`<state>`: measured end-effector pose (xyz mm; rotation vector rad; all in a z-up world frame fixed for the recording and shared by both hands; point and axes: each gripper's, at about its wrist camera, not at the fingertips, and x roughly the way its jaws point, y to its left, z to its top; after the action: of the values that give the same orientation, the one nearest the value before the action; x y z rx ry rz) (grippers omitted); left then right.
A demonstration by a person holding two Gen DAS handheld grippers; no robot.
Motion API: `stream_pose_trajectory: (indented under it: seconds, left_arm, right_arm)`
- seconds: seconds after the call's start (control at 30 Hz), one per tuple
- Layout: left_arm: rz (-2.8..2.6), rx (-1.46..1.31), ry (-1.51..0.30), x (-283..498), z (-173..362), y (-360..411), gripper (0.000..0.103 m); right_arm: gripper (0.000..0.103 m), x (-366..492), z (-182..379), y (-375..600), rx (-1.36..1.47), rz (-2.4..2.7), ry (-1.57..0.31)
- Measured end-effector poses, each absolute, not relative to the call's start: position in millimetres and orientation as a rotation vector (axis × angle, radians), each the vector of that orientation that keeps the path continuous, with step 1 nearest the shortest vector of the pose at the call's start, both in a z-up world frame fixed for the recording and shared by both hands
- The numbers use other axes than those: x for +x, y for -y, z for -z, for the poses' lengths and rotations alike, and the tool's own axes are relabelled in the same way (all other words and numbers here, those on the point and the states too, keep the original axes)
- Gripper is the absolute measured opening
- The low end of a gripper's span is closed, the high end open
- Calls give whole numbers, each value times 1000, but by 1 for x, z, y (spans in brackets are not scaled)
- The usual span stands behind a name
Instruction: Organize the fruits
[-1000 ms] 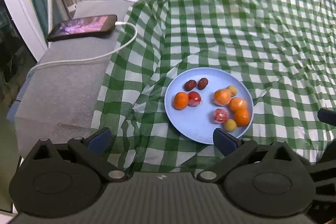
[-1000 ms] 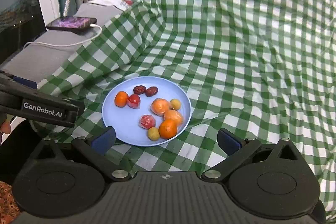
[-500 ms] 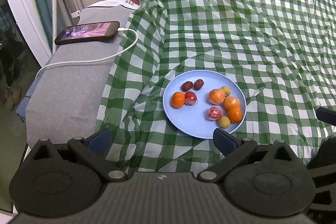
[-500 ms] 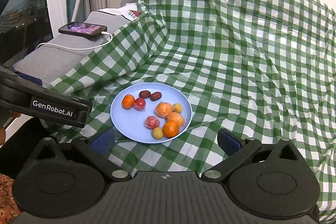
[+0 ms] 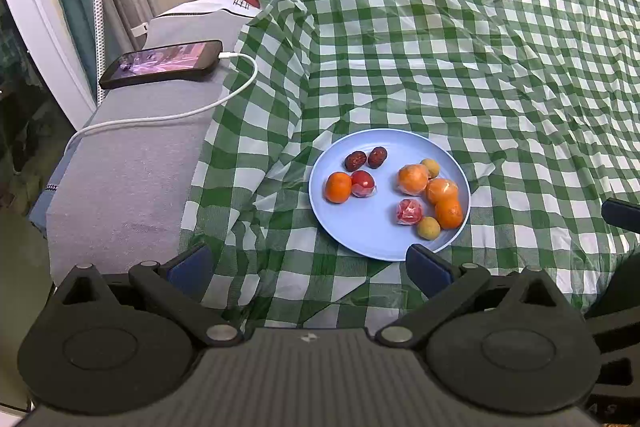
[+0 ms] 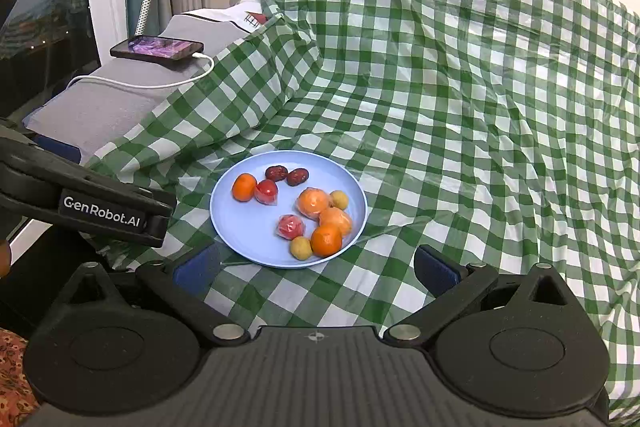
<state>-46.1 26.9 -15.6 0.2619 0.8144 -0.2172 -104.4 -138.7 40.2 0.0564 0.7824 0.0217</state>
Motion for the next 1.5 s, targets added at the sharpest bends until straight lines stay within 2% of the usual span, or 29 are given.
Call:
stream_pose_trajectory:
  seconds: [1.5]
  left_arm:
    - [224, 278, -817, -46, 19, -29, 103]
  right_arm:
    - [102, -106, -36, 140, 59, -25, -785]
